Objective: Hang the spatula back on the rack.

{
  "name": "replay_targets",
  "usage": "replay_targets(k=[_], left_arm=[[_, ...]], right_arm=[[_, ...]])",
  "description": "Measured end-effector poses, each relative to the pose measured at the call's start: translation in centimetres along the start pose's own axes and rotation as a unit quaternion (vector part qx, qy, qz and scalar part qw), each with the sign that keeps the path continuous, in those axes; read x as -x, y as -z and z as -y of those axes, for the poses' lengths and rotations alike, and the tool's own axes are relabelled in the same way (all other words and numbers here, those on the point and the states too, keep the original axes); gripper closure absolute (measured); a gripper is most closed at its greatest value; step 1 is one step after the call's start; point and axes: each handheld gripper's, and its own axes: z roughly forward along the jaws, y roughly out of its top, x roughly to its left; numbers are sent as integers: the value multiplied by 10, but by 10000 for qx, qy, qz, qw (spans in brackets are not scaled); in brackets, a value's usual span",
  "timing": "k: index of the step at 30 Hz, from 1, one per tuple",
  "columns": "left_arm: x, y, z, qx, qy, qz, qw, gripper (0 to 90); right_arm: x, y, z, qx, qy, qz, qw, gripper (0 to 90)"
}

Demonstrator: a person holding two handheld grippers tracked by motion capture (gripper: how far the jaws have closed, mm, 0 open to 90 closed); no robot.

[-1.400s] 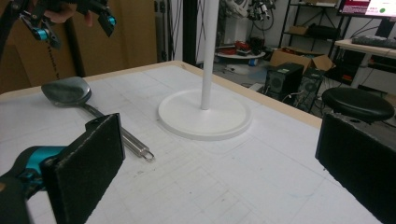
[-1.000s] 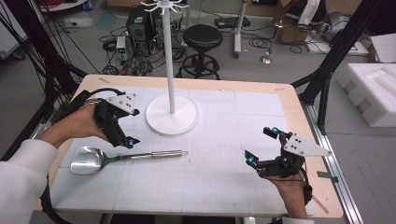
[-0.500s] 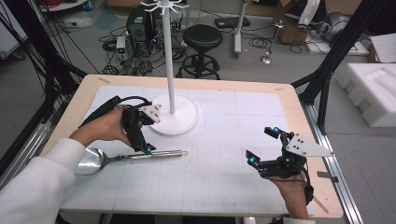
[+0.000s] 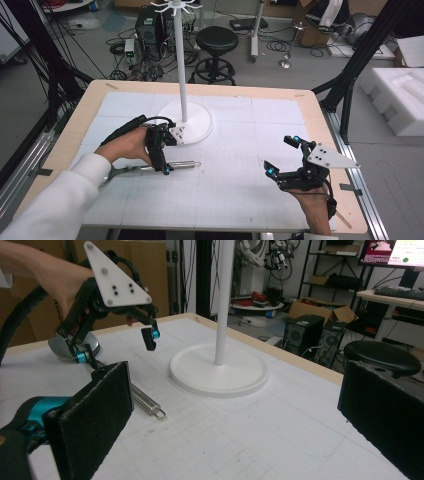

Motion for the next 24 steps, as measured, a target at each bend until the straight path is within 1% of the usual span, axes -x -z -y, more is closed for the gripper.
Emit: replay_targets(k=[1, 4, 6, 7, 8, 10, 11, 13, 15, 17, 18, 19, 21, 24], left_arm=[[0, -4, 0, -23, 7, -1, 10000, 17], [-1, -10, 1, -125, -4, -2, 9999, 18], [-2, -15, 3, -200, 24, 23, 9998, 26], [-3, -18, 3, -242, 1, 29, 9997, 32], [-3, -19, 4, -275, 19, 22, 9996, 34], [-3, -22, 4, -336, 54, 21, 9994, 42], [-4, -24, 4, -352, 25, 41, 9994, 57], [-5, -26, 4, -396, 59, 16, 9992, 95], [-5, -29, 4, -447, 75, 34, 9990, 97], [-4, -32, 4, -521, 28, 45, 9986, 117], [-3, -33, 4, -542, 56, 66, 9985, 133], [-4, -34, 4, -567, 29, 87, 9983, 140], [-4, -34, 4, -572, 60, 86, 9983, 156], [-5, -34, 5, -589, 64, 124, 9982, 230]], right_arm=[[0, 0, 0, -15, -30, -6, 10000, 4], [0, 1, 0, -7, -31, -7, 10000, 4], [-1, 1, -1, 8, -20, -10, 10000, 4], [-1, 1, -1, 20, -25, -21, 10000, 4], [0, 1, -1, 26, 8, -14, 10000, 4], [-1, 2, -1, 13, -37, -14, 10000, 4], [-1, 2, -1, 20, -25, -17, 10000, 4], [0, 2, -2, 45, 6, -10, 10000, 4], [0, 2, -2, 38, -3, -13, 10000, 4], [-1, 2, -2, 34, -10, -22, 10000, 4], [-1, 2, -2, 28, -7, -16, 10000, 4], [-1, 2, -2, 28, -11, -14, 10000, 4], [-1, 2, -2, 44, 8, -28, 10000, 4], [-1, 2, -2, 50, 0, -27, 10000, 4]])
